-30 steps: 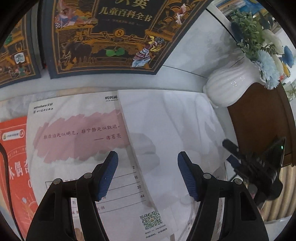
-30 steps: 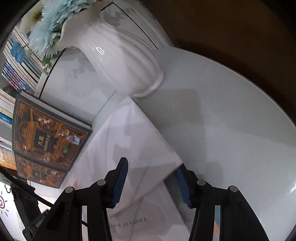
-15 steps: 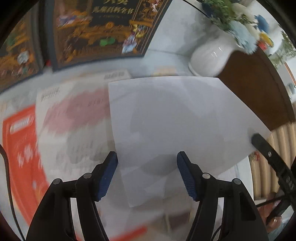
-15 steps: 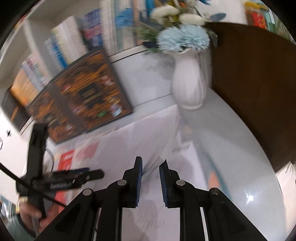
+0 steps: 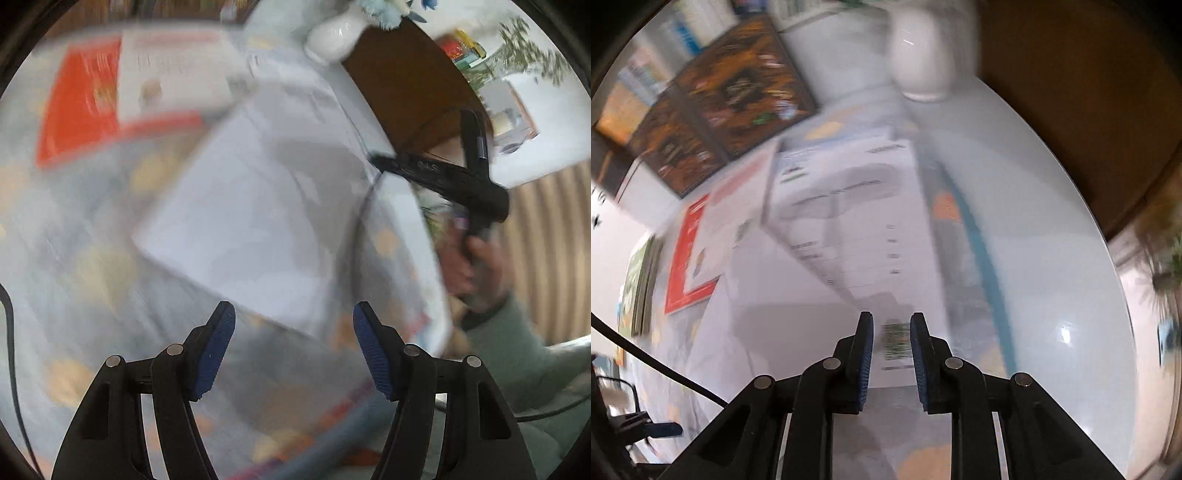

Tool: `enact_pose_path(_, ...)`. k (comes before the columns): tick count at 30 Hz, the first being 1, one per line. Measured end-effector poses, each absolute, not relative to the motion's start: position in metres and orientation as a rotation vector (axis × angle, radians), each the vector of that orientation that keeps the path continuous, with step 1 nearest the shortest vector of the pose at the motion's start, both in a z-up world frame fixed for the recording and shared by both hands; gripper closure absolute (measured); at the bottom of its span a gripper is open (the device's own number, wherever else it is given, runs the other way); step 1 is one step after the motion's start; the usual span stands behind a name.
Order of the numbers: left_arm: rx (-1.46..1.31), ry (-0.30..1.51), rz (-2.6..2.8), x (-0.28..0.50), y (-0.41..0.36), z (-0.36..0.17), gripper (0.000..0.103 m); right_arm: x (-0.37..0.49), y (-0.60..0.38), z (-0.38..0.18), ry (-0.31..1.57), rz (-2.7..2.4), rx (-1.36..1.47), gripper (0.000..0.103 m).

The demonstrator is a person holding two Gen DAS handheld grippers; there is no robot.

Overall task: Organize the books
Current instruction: 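Grasp the edge of the white workbook with the left tool and lift, then swing the white workbook upright with the left tool and carry it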

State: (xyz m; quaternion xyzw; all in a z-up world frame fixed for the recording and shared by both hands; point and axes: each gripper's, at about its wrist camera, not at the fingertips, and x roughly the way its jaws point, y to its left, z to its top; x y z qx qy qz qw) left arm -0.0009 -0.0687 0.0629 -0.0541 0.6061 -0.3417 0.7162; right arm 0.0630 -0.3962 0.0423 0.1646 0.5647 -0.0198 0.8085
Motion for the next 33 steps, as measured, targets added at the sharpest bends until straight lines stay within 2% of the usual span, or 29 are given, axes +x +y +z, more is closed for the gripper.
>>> enact_pose_path(2,-0.093,1.256,-0.645,0.015,-0.067,0.066,0.04,0.048,-0.406,0.047,1.193,-0.04,0.456,0.082)
enact_pose_path(4,-0.089,1.194,-0.506,0.042,-0.064,0.058,0.04,0.02,-0.408,0.046,1.18,-0.005,0.584,0.064)
enact_pose_path(5,-0.082,1.19,-0.464,0.051,-0.064,0.052,0.04,0.011,-0.403,0.041,1.193,0.016,0.617,0.062)
enact_pose_path(10,-0.085,1.272,-0.406,0.077,-0.08,0.016,0.04,-0.02,-0.349,0.002,1.326,0.165,0.656,0.062)
enact_pose_path(12,-0.086,1.28,-0.475,0.062,-0.086,0.02,0.037,-0.021,-0.33,0.004,1.293,0.193,0.567,0.06)
enact_pose_path(14,-0.135,1.311,-0.481,0.04,-0.081,0.017,0.039,-0.023,-0.321,0.009,1.295,0.207,0.49,0.06)
enact_pose_path(22,-0.217,1.373,-0.58,-0.053,-0.085,0.013,0.039,-0.044,-0.357,0.003,1.307,0.215,0.57,0.059)
enact_pose_path(25,-0.257,1.358,-0.537,-0.058,-0.078,0.013,0.043,-0.062,-0.357,0.005,1.319,0.226,0.569,0.06)
enact_pose_path(28,-0.303,1.354,-0.512,-0.055,-0.075,0.01,0.045,-0.072,-0.339,0.007,1.311,0.233,0.493,0.064)
enact_pose_path(33,-0.318,1.331,-0.459,-0.076,-0.071,0.015,0.048,-0.084,-0.321,0.012,1.299,0.221,0.325,0.064)
